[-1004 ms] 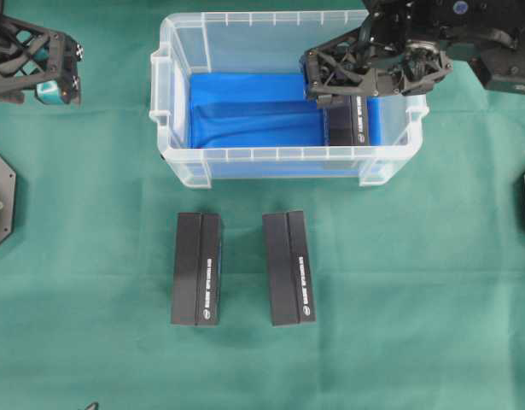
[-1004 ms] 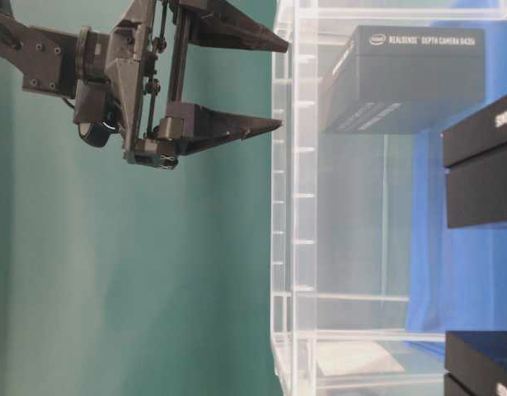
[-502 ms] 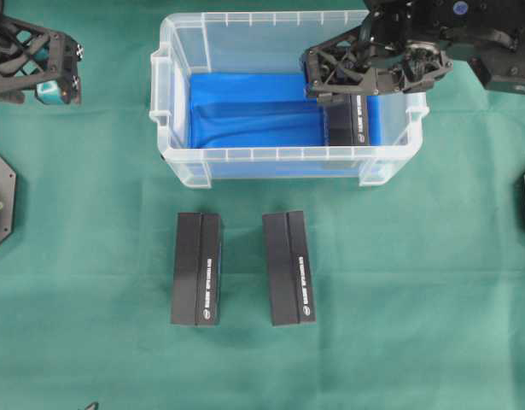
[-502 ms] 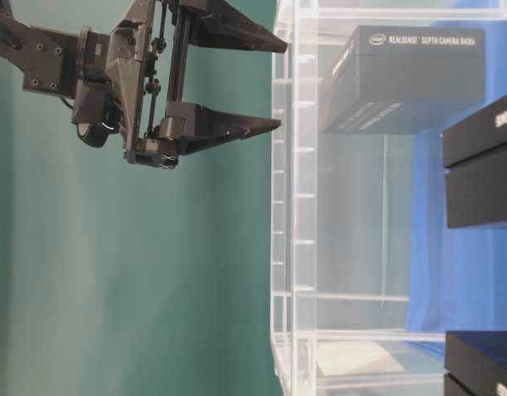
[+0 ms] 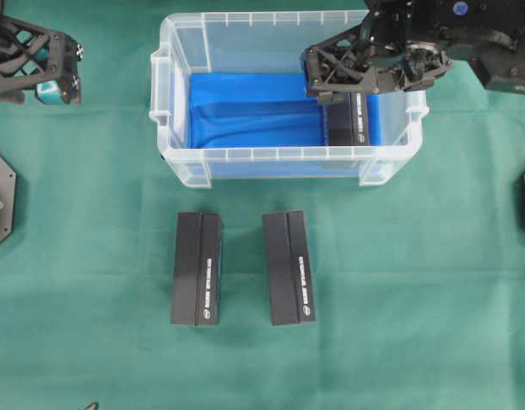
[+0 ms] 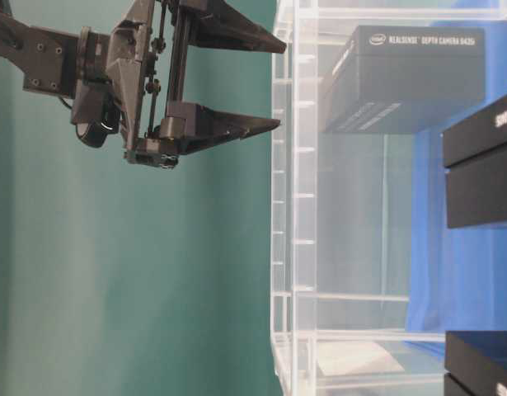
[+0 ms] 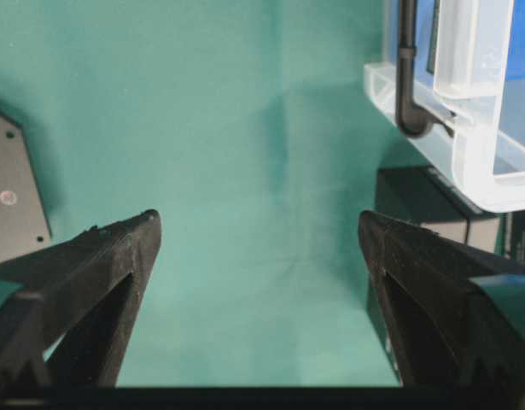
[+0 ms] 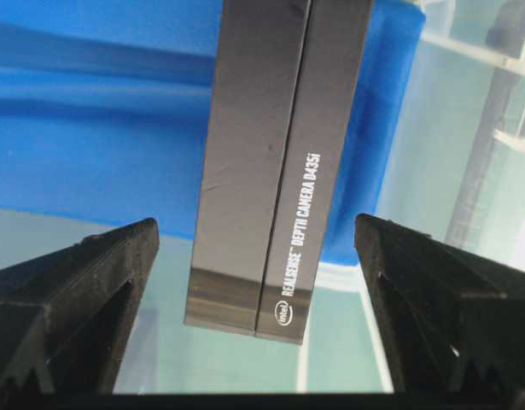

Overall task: Take out the box from the case.
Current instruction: 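Move the right gripper over the right black box in the case, then lower the right gripper around the right box and close it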

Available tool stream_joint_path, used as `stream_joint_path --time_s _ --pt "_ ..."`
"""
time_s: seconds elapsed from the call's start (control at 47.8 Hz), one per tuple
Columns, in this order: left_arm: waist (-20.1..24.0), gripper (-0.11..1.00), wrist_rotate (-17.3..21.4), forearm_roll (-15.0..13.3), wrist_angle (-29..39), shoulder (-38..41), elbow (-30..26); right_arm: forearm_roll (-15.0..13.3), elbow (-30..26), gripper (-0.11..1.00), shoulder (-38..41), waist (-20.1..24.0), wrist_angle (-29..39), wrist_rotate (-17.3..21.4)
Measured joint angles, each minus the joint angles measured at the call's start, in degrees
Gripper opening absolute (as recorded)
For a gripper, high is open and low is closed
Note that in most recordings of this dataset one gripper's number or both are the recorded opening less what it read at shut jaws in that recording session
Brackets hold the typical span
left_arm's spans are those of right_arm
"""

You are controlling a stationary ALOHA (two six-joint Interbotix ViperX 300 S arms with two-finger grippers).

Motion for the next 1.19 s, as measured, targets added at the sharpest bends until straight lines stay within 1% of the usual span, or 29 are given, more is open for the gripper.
stream_joint_path --time_s 0.209,0.46,0.836,1.192 --pt "0.0 0.97 0.0 0.0 0.0 0.0 0.09 -0.44 0.09 0.91 0.53 0.0 -0.09 0.0" --pt "0.0 0.97 0.0 0.0 0.0 0.0 0.09 -0.79 1.76 0.91 1.67 0.0 -3.6 0.0" --pt "0.0 0.97 0.09 0.0 0.0 0.0 0.09 -0.79 4.31 0.91 3.69 -0.88 -7.12 0.09" --pt "-0.18 0.97 0.09 0.0 0.0 0.0 0.09 -0.88 4.92 0.91 6.59 -1.23 -8.61 0.44"
